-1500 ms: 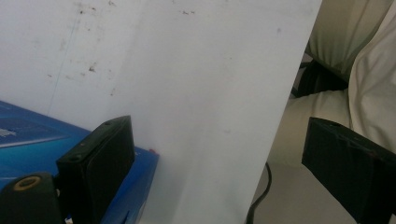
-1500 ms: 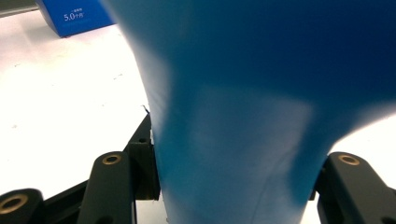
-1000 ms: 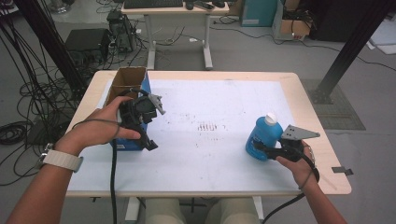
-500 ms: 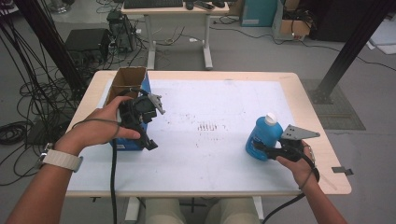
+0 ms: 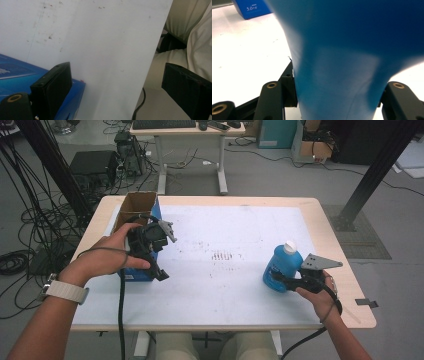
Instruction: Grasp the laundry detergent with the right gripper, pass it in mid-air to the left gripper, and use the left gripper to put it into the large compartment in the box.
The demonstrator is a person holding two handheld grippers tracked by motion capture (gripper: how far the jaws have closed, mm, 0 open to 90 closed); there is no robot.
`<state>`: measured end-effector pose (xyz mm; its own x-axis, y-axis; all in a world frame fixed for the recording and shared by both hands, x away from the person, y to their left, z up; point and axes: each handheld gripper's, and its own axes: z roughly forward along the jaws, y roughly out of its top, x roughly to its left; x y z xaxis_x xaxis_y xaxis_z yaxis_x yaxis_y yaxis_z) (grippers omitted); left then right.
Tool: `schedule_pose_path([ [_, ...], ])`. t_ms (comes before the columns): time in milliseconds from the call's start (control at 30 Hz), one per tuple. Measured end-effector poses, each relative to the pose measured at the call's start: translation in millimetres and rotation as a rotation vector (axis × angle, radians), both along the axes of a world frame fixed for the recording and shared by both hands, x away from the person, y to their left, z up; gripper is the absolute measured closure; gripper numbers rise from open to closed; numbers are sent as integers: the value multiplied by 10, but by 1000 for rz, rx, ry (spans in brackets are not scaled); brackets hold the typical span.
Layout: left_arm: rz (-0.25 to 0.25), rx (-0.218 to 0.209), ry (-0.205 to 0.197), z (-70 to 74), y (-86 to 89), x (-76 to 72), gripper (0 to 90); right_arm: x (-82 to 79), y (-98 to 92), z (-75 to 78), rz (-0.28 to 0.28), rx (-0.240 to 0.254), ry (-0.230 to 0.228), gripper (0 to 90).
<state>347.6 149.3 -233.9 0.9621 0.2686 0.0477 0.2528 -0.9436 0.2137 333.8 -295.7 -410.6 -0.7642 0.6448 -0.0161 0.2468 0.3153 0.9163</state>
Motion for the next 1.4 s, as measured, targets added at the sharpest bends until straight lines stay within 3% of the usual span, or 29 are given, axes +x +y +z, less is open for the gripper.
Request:
schedule_pose_path([
  [33, -5, -1, 9, -6, 0, 5, 98, 12, -4, -1, 7, -3, -18, 432],
  [200, 3, -1, -2, -5, -4, -2, 98, 0, -1, -1, 1, 0, -1, 432],
  [700, -1, -9, 8, -4, -14, 2, 98, 2, -8, -5, -1, -1, -8, 434],
  [1100, 2, -7, -6, 28, -19, -13, 98, 9, -12, -2, 11, -14, -25, 436],
  [1167, 7, -8, -8, 33, -15, -19, 98, 1, 8, -2, -1, 7, -16, 436],
  [1200, 6, -8, -8, 36, -12, -20, 98, 4, -6, 1, 7, -13, -24, 436],
  [1233, 8, -8, -9, 38, -11, -24, 98, -7, 12, -2, -7, 4, -13, 437],
  [1400, 14, -9, -15, 66, -6, -46, 97, -2, -1, 4, -2, -6, -10, 437],
])
